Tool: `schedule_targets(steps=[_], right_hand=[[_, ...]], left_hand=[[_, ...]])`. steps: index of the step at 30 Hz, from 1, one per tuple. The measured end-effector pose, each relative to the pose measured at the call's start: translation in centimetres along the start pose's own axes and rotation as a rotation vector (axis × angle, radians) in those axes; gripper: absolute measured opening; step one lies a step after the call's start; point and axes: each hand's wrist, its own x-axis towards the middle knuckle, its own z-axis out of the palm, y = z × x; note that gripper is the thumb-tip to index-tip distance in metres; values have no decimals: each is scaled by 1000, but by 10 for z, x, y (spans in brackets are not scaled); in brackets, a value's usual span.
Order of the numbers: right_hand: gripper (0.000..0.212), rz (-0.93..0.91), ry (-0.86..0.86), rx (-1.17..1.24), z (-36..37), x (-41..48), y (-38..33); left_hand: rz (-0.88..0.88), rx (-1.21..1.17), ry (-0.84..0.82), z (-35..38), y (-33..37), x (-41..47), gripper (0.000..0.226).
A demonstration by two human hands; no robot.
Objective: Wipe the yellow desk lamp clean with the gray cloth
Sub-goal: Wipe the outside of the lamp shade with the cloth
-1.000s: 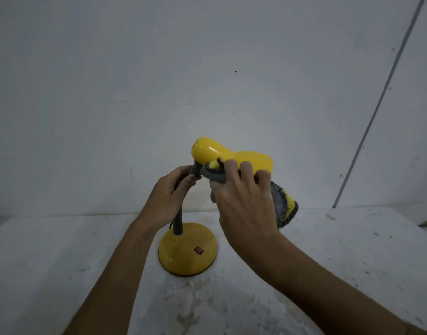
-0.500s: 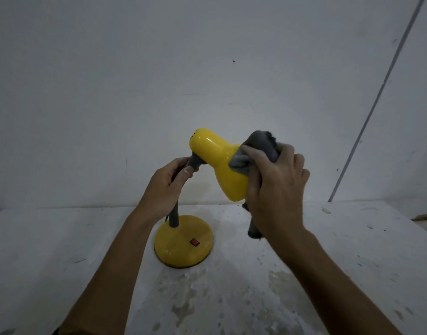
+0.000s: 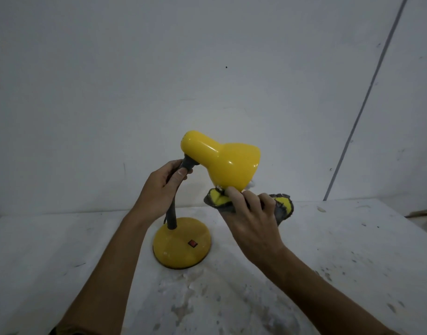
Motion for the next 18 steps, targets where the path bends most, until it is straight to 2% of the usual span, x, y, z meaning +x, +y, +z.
schedule_targets(steps=[3, 5, 7, 11, 13, 18], right_hand=[[28, 106, 48, 55, -1, 1, 4], [49, 216, 43, 100, -2, 4, 6], [57, 329, 54, 182, -4, 10, 10], [41, 612, 84, 398, -7, 26, 22], [40, 758, 70, 491, -5, 33, 33], [39, 824, 62, 581, 6, 31, 49]], left_hand=[[-3, 1, 10, 0, 0, 1, 30], [-3, 5, 5, 0, -1, 1, 28], [3, 2, -1, 1, -2, 2, 28], [9, 1, -15, 2, -2, 3, 29], [14, 0, -33, 1, -3, 3, 29], [17, -32, -74, -1, -4, 2, 31]])
